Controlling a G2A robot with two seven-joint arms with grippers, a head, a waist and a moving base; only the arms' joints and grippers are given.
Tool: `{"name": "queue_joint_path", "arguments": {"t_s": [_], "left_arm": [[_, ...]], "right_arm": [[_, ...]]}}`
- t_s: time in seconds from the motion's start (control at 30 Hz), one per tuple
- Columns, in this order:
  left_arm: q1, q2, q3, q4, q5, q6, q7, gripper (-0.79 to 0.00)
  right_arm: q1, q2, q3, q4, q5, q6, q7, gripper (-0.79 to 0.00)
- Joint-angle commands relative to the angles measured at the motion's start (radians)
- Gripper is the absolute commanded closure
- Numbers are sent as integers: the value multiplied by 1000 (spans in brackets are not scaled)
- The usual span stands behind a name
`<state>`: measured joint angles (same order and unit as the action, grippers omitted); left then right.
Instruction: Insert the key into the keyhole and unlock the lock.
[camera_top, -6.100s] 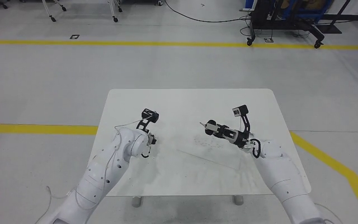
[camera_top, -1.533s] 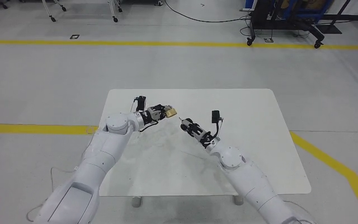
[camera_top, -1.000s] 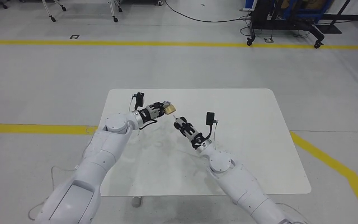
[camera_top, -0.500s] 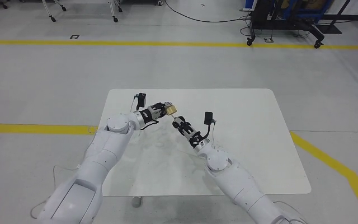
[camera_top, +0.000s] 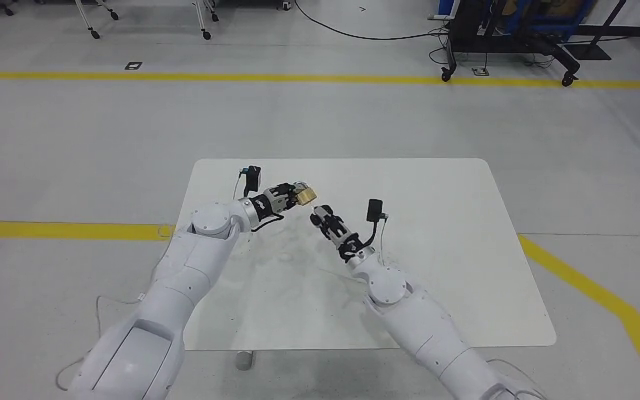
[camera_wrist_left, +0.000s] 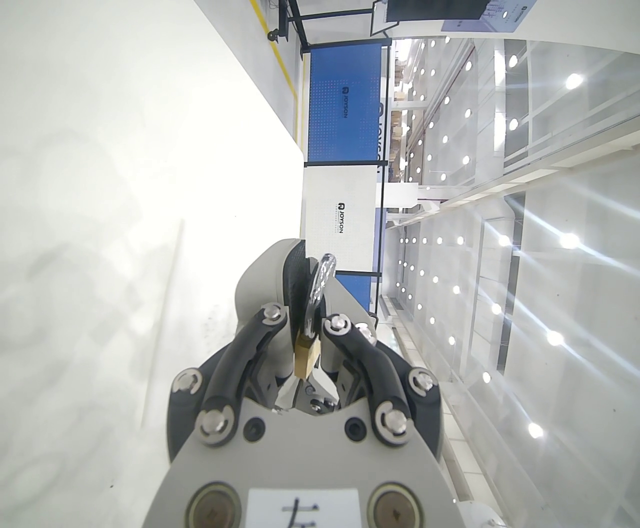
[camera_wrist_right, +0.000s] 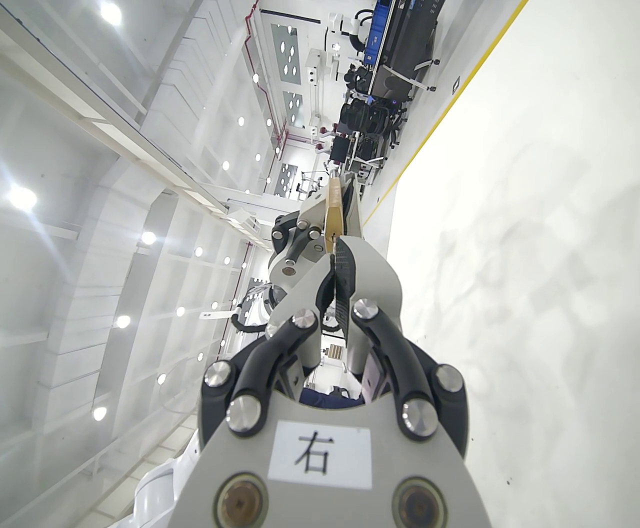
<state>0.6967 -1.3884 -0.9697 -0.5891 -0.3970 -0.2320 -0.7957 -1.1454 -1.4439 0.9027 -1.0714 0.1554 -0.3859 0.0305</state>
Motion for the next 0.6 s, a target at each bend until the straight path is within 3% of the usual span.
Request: {"name": "queue_joint_path", "arguments": {"t_s": [0.0,0.33,0.57], "left_arm": [[-1,-1,0,1,3,2,0,0],[-3,-6,-8,6,7,6,-3,0],[-2,-9,-11,6,12,6,-11,0]], "right_arm": [[3,-3,1,6,-2,3,-5,0],[15,-21,-11,22,-44,16,-34,0],[26,-33,-3,39,-87,2,-121,0]]}}
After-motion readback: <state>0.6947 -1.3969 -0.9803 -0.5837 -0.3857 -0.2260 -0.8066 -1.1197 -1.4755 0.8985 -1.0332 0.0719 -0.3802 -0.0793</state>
